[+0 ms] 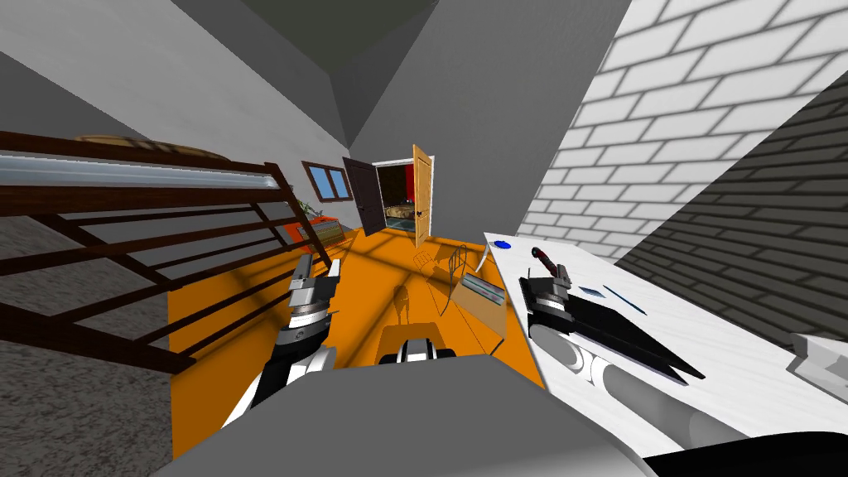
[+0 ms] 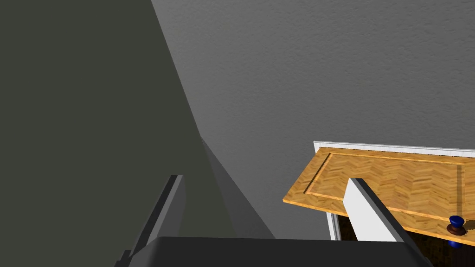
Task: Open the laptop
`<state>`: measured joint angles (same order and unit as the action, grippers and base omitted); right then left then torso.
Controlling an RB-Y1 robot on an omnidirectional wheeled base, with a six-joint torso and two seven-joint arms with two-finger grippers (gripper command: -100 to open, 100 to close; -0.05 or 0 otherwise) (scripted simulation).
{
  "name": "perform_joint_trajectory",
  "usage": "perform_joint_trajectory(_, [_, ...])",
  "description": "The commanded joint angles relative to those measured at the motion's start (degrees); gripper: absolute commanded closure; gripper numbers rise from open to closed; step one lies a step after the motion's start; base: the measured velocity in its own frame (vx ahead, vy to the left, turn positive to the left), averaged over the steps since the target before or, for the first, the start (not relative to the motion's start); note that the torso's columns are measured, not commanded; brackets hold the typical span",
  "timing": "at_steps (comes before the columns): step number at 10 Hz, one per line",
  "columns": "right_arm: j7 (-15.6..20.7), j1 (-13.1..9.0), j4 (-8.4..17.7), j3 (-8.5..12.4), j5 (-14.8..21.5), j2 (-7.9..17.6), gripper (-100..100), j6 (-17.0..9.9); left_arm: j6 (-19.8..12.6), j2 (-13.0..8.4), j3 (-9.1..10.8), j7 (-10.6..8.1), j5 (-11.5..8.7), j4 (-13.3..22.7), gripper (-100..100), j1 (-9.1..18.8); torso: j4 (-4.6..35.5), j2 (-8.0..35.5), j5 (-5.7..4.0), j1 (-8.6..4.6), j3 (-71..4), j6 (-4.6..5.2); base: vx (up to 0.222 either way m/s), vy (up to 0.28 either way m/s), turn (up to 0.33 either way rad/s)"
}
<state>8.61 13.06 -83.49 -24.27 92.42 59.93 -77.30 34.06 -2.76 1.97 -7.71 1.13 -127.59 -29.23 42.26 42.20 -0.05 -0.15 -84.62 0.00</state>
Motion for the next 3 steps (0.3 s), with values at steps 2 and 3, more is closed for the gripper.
perform_joint_trajectory(2, [0.0, 0.0, 0.0, 0.0, 0.0, 0.0, 0, 0.0, 0.0, 0.0, 0.0, 0.0, 0.0, 0.0, 0, 0.0, 0.02, 0.05, 0.04, 0.12, 0.03, 0.0, 0.0, 0.0, 0.0])
perform_joint_trajectory(3, [0.0, 0.0, 0.0, 0.0, 0.0, 0.0, 0, 0.0, 0.0, 0.0, 0.0, 0.0, 0.0, 0.0, 0, 0.0, 0.03, 0.08, 0.05, 0.16, 0.05, 0.0, 0.0, 0.0, 0.0])
